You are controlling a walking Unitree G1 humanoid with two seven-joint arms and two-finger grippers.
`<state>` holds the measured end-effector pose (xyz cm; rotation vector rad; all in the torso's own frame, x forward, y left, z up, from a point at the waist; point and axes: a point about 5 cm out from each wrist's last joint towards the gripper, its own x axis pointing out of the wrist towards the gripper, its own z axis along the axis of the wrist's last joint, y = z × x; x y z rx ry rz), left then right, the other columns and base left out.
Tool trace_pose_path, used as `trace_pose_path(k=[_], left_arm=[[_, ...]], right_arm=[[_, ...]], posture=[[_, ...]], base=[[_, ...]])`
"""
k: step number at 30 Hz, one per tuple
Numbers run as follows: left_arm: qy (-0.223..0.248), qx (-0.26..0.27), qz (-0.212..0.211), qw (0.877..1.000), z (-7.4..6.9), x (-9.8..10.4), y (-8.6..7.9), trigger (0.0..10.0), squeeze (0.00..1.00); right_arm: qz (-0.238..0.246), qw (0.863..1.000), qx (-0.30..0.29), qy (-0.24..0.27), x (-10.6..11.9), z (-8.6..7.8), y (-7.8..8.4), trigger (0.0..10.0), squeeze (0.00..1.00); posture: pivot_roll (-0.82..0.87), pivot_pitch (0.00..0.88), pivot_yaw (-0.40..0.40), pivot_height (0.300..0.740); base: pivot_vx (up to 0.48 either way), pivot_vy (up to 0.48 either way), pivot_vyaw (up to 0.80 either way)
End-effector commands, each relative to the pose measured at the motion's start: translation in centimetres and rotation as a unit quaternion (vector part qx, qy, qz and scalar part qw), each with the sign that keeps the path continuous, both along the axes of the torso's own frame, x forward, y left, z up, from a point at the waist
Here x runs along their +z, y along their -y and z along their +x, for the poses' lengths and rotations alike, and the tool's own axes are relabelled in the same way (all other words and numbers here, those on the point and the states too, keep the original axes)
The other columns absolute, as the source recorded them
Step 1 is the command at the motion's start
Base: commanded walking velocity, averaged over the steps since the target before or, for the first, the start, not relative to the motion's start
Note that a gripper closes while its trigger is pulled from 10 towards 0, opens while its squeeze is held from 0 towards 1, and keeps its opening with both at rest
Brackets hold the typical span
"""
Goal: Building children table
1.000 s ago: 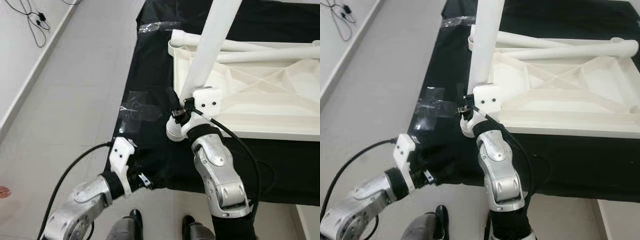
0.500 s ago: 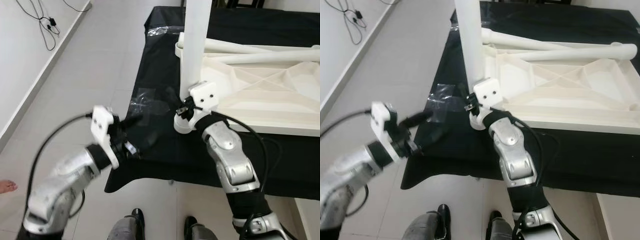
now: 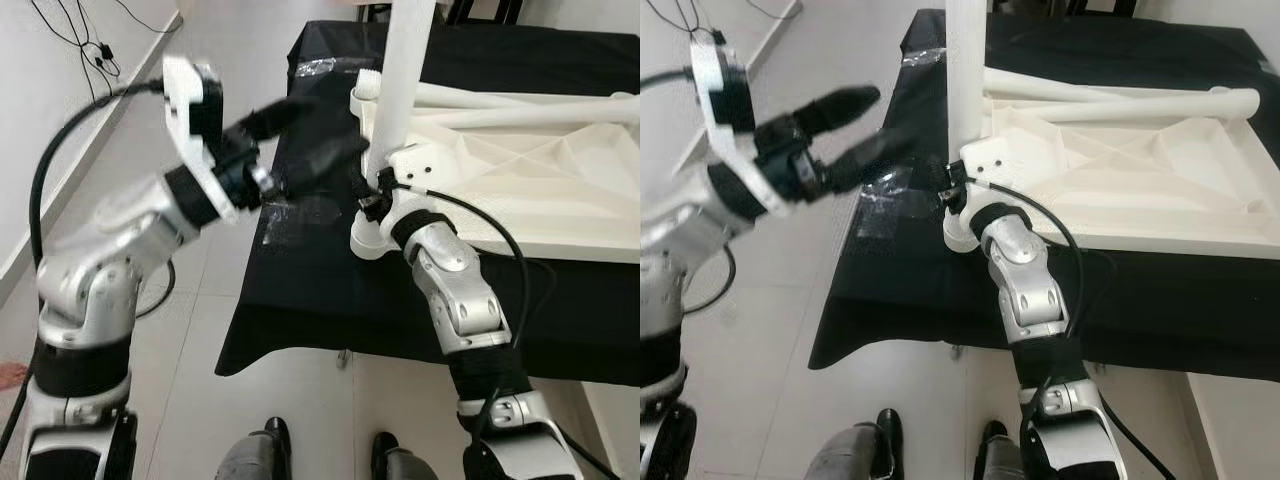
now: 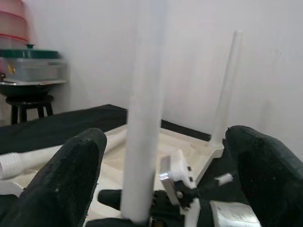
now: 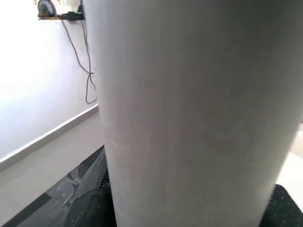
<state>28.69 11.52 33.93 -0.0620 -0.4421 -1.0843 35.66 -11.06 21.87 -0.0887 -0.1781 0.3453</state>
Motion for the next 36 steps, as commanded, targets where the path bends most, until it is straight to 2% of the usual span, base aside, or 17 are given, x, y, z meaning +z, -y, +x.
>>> trace_pose_path(k=[1,2,4,8,12,13,16,22,28,32,34,35,36], left_arm=[[0.001,0.008,0.019,1.0,1.2,0.4,0.0,10.0,0.0],[0.001,0.008,0.019,1.0,1.2,0.4,0.0,10.0,0.0],[0.006,0.0,0.031,1.0,2.3,1.3,0.7,10.0,0.0],[0.004,-0.017,0.038,0.999,3.4,2.4,1.7,10.0,0.0],[-0.001,-0.025,0.046,0.999,4.1,2.8,2.3,10.0,0.0],[-0.009,-0.034,0.059,0.998,4.6,2.9,2.8,10.0,0.0],[-0.015,-0.045,0.065,0.997,4.8,3.0,3.1,10.0,0.0],[-0.015,-0.07,0.104,0.992,5.4,3.0,4.1,10.0,0.0],[0.021,-0.132,0.159,0.978,5.0,4.0,5.7,10.0,0.0],[0.034,-0.13,0.172,0.976,5.2,4.2,6.1,10.0,0.0],[0.045,-0.108,0.165,0.979,5.6,4.9,6.5,10.0,0.0],[0.052,-0.09,0.156,0.982,5.9,5.5,6.6,1.6,0.0],[0.052,-0.09,0.156,0.982,5.9,5.5,6.6,1.6,0.0]], right_arm=[[-0.005,0.994,-0.005,-0.109,-4.6,-0.2,0.1,10.0,0.0],[-0.005,0.994,-0.005,-0.109,-4.6,-0.2,0.1,10.0,0.0],[-0.001,0.994,-0.002,-0.111,-4.8,-0.4,-0.1,10.0,0.0],[0.003,0.994,0.001,-0.113,-5.1,-0.7,-0.3,10.0,0.0],[0.005,0.994,0.005,-0.112,-5.1,-0.9,-0.5,10.0,0.0],[0.004,0.994,0.016,-0.105,-5.1,-1.2,-1.0,10.0,0.0],[0.003,0.994,0.022,-0.103,-5.1,-1.3,-1.2,10.0,0.0],[0.009,0.994,0.04,-0.099,-5.1,-1.8,-2.3,10.0,0.0],[0.006,0.994,0.059,-0.093,-4.9,-2.0,-3.4,10.0,0.0],[0.006,0.994,0.062,-0.092,-4.8,-2.0,-3.5,10.0,0.0],[0.007,0.994,0.065,-0.092,-4.8,-2.1,-3.8,10.0,0.0],[0.007,0.993,0.067,-0.092,-4.8,-2.2,-3.9,10.0,0.0],[0.007,0.993,0.067,-0.092,-4.8,-2.2,-3.9,10.0,0.0]], posture=[[0.06,0.242,0.021,0.74],[0.06,0.242,0.021,0.74],[0.05,0.242,0.024,0.74],[0.05,0.242,0.036,0.74],[0.04,0.243,0.039,0.74],[0.05,0.241,0.042,0.74],[0.05,0.24,0.046,0.74],[0.05,0.238,0.048,0.74],[0.05,0.236,0.052,0.74],[0.05,0.238,0.054,0.74],[0.05,0.238,0.056,0.74],[0.05,0.241,0.057,0.74],[0.05,0.241,0.057,0.74]], base=[[0.0,0.0,0.0],[0.0,0.0,0.0],[0.0,0.0,0.0],[0.0,0.0,0.0],[0.0,0.0,0.0],[0.0,0.0,0.0],[0.0,0.0,0.0],[0.0,0.0,0.0],[0.0,0.0,0.0],[0.0,0.0,0.0],[0.0,0.0,0.0],[0.0,0.0,0.0],[0.0,0.0,0.0]])
